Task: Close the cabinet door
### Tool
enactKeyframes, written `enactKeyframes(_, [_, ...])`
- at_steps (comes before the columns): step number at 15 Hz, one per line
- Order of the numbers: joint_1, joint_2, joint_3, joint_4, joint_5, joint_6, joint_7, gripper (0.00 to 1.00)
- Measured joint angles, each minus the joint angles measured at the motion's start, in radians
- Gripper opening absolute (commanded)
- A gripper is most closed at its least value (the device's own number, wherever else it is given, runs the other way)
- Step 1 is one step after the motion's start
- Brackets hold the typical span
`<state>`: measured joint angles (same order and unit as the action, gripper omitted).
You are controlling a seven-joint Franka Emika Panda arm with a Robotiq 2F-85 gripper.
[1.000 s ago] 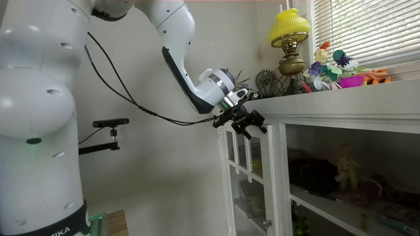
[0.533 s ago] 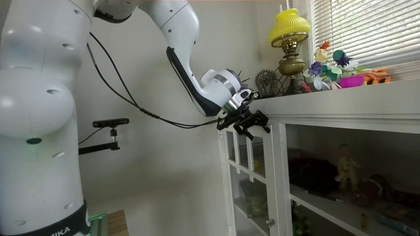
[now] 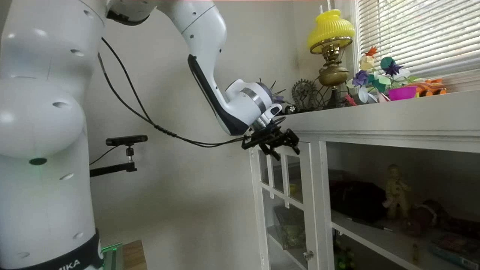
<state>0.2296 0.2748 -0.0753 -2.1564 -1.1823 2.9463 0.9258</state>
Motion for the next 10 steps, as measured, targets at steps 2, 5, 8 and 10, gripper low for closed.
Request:
enactKeyframes(2, [-0.037,-0.034,0.094,-0.074,0.156,0.031,-0.092,1.00])
enactKeyframes(5, [-0.148,-0.097,0.322,-0.205,0.383,0.030,-0.179,1.00])
enactKeyframes(8, [-0.262,-0.119,0.561,-0.303,0.610,0.022,-0.236,1.00])
enactKeyframes(10, [-0.325,-0.112,0.699,-0.335,0.736,0.015,-0.284,1.00])
